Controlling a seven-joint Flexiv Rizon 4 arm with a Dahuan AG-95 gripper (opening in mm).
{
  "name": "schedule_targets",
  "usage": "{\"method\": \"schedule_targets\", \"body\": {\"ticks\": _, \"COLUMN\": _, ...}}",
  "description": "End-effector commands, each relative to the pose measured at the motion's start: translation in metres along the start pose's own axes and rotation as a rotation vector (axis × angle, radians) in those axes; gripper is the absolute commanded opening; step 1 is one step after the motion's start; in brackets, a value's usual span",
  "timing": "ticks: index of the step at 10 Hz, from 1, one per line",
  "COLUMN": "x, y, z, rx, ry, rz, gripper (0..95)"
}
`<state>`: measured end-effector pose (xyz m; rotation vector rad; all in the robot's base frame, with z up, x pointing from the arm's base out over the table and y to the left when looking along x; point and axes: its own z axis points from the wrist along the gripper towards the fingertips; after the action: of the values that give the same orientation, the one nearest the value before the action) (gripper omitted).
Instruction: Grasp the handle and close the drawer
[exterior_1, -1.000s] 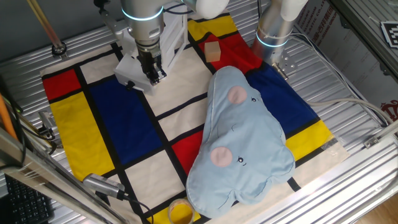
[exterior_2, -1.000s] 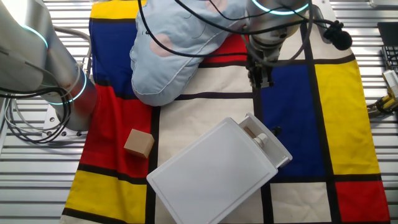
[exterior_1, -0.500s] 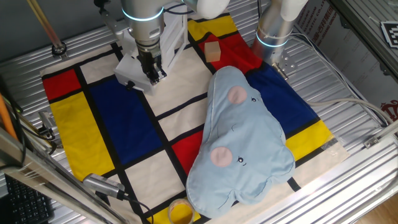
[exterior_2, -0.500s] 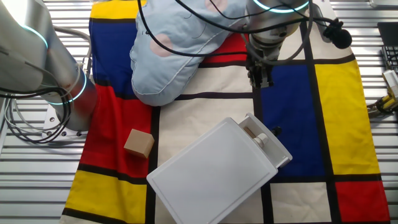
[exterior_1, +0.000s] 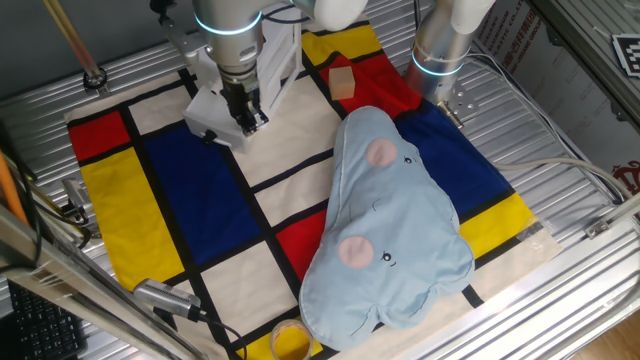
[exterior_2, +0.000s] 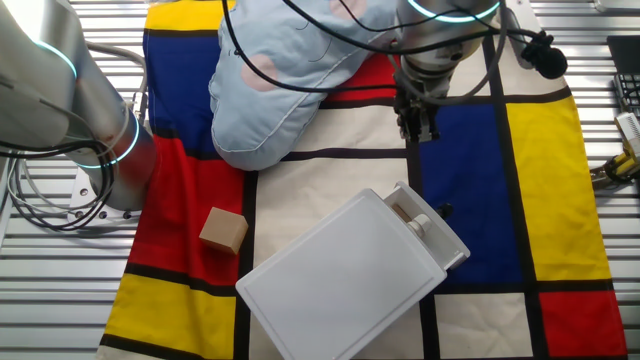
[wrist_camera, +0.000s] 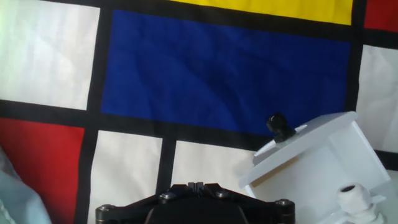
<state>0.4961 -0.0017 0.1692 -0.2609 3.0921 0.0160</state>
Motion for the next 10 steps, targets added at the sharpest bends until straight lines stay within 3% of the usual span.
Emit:
{"method": "schedule_targets", "body": {"ticks": 1, "x": -0.0007, "y": 0.0003, "z": -0.0004, "rx": 0.001, "ry": 0.005, "rz": 0.000, "gripper": 0.0}}
{"method": "schedule_targets", "body": {"ticks": 2, "x": -0.0007, "y": 0.0003, "z": -0.0004, "rx": 0.020, "ry": 0.018, "rz": -0.010, "gripper": 0.0}}
{"method": "schedule_targets", "body": {"ticks": 4, "x": -0.0007, "y": 0.0003, "z": -0.0004, "rx": 0.056, "ry": 0.014, "rz": -0.026, "gripper": 0.0}}
{"method": "schedule_targets", "body": {"ticks": 7, "x": -0.0007, "y": 0.0003, "z": -0.0004, "rx": 0.065, "ry": -0.006, "rz": -0.020, "gripper": 0.0}}
{"method": "schedule_targets", "body": {"ticks": 10, "x": -0.0007, "y": 0.0003, "z": -0.0004, "rx": 0.046, "ry": -0.016, "rz": -0.041, "gripper": 0.0}}
